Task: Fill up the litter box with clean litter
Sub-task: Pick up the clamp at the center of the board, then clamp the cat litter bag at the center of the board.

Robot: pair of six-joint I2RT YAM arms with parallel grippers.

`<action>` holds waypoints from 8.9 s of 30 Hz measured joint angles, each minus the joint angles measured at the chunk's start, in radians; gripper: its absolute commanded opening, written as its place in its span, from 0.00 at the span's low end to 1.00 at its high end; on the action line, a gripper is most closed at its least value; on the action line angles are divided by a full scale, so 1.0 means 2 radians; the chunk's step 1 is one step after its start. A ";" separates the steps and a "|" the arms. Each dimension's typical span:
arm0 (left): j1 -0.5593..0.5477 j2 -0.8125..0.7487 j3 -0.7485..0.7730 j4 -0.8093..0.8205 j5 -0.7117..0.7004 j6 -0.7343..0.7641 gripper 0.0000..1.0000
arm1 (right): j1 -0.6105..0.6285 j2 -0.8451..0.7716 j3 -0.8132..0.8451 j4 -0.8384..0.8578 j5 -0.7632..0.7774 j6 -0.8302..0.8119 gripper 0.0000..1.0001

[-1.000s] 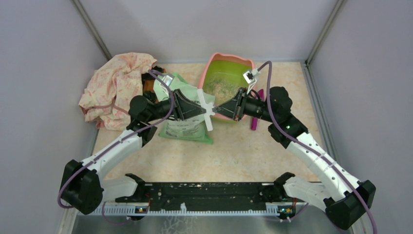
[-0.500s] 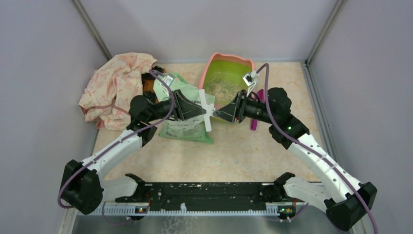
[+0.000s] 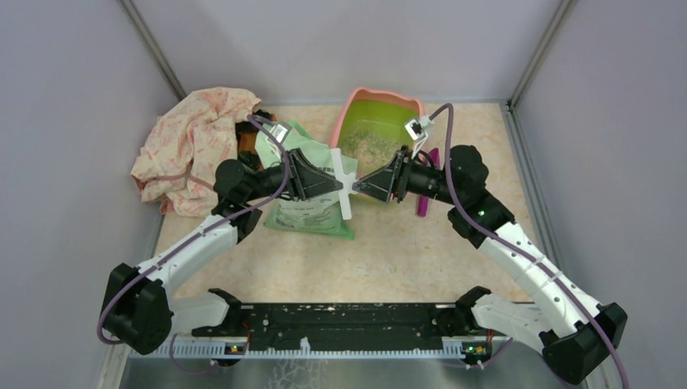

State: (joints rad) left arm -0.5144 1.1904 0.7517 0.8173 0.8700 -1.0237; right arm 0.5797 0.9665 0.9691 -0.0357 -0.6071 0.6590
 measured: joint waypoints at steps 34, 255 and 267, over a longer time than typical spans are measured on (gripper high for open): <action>0.003 0.006 0.017 -0.016 0.005 0.008 0.70 | 0.000 0.020 0.002 0.009 -0.007 -0.002 0.00; 0.341 -0.215 -0.059 -0.406 -0.016 0.273 0.04 | 0.037 0.017 0.075 -0.358 0.212 -0.488 0.00; 0.344 -0.271 -0.061 -0.492 -0.147 0.244 0.07 | 0.121 0.003 0.042 -0.386 0.268 -0.510 0.00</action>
State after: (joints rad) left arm 0.1726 0.6491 0.6292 -0.1665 0.5755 -0.5350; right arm 0.8207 0.9733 1.0523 -0.8070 -0.0715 -0.3607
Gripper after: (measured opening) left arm 0.067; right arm 0.062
